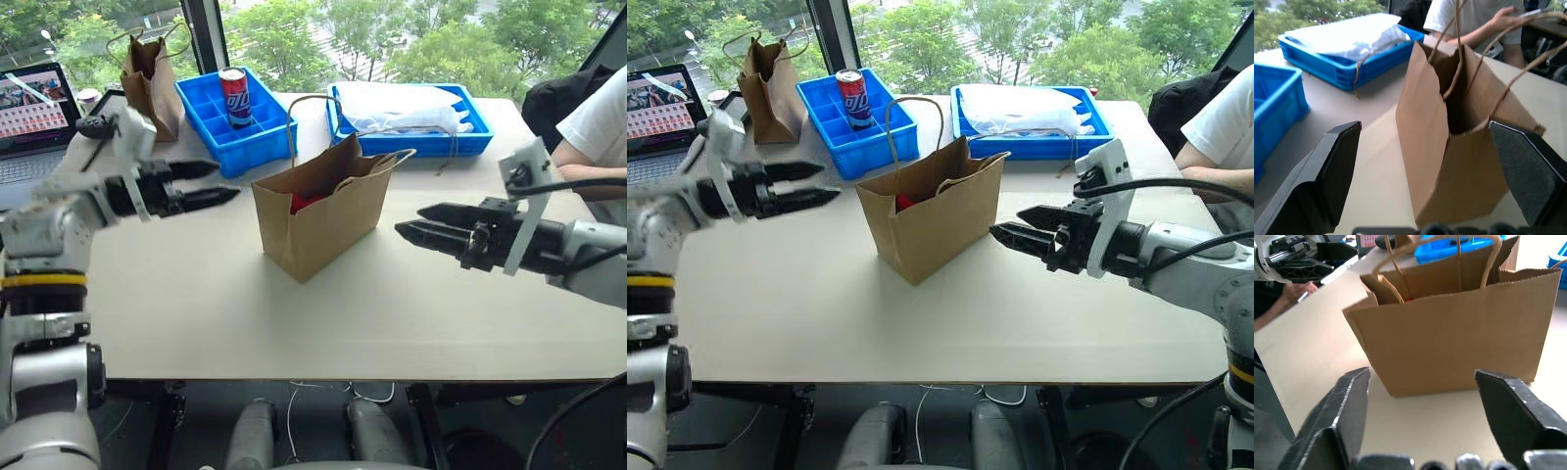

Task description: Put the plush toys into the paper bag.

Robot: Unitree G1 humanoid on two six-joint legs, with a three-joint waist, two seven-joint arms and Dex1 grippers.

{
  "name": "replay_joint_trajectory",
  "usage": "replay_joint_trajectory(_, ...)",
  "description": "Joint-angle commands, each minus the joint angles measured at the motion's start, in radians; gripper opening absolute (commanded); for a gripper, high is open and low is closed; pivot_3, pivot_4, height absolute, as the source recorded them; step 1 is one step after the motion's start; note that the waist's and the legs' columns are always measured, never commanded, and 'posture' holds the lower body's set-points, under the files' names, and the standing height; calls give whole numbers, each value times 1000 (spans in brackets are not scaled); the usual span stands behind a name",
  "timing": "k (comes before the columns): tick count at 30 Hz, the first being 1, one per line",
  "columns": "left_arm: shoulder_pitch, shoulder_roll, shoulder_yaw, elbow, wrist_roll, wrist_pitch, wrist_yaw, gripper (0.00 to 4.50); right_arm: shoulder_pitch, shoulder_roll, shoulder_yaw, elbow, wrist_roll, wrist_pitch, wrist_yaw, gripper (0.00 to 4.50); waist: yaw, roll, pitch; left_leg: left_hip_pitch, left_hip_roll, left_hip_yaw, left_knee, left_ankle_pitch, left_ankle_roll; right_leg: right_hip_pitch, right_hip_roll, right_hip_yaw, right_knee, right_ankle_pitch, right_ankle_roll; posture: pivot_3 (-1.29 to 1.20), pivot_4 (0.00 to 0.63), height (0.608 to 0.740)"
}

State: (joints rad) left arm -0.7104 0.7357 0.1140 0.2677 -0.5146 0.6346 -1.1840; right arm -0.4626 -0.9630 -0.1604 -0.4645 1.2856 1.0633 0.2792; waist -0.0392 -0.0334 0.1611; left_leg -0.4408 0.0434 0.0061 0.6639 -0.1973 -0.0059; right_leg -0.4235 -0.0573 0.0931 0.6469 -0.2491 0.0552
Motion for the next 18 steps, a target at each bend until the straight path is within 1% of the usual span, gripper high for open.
replay_joint_trajectory(1, 22, -61, -16, -124, 21, -60, 84, 4500, -30, 81, 184, -60, -263, -146, 64, 2315, 3, -1, 0, 0, 0, 0, 0, 0, 0, 0, 0, 0, 0, 0, 0, 0, 150, 722)
replay_joint_trajectory(2, 32, -86, -7, -146, 9, -49, 115, 4500, -34, 127, 225, -57, -325, -186, 48, 1643, 4, -1, 0, -1, 0, 0, 0, 0, 0, 0, 0, 0, 0, 0, 0, 0, 150, 722)
replay_joint_trajectory(3, 42, -102, -1, -167, -4, -36, 135, 4500, -34, 163, 255, -56, -380, -221, 43, 1563, 4, -1, 0, -1, 0, 0, 0, 0, 0, 0, 0, 0, 0, 0, 0, 0, 150, 722)
replay_joint_trajectory(7, 83, -116, -7, -240, -34, 2, 136, 4500, -29, 276, 344, -36, -570, -330, 41, 218, -1, -1, 0, -2, -1, 0, 0, 0, 0, -2, 0, 0, 0, 0, 1, 0, 150, 722)
replay_joint_trajectory(8, 91, -114, -11, -250, -34, 6, 134, 4500, -28, 302, 354, -25, -607, -353, 37, 26, 0, -1, 0, -2, 0, 0, 0, 0, 0, -2, 0, 0, 0, 0, 1, 0, 150, 722)
replay_joint_trajectory(10, 108, -108, -26, -263, -36, 21, 122, 4500, -29, 347, 368, 8, -670, -390, 37, 26, 1, -1, 0, -2, 0, -1, 0, 0, 0, -1, 0, 0, 1, 0, 0, 0, 150, 722)
replay_joint_trajectory(15, 130, -102, -71, -285, -24, 28, 108, 4500, -38, 454, 371, 56, -736, -426, 54, 26, 2, -1, 0, 0, -1, -1, 0, 0, -1, 0, 0, 0, 1, 0, 0, 0, 150, 722)
replay_joint_trajectory(18, 120, -124, -85, -290, -33, 32, 123, 4500, -50, 520, 384, 98, -775, -453, 63, 26, 2, -1, 0, 0, -1, -1, 0, 0, -1, 0, 0, 0, 1, 0, 0, 0, 150, 722)
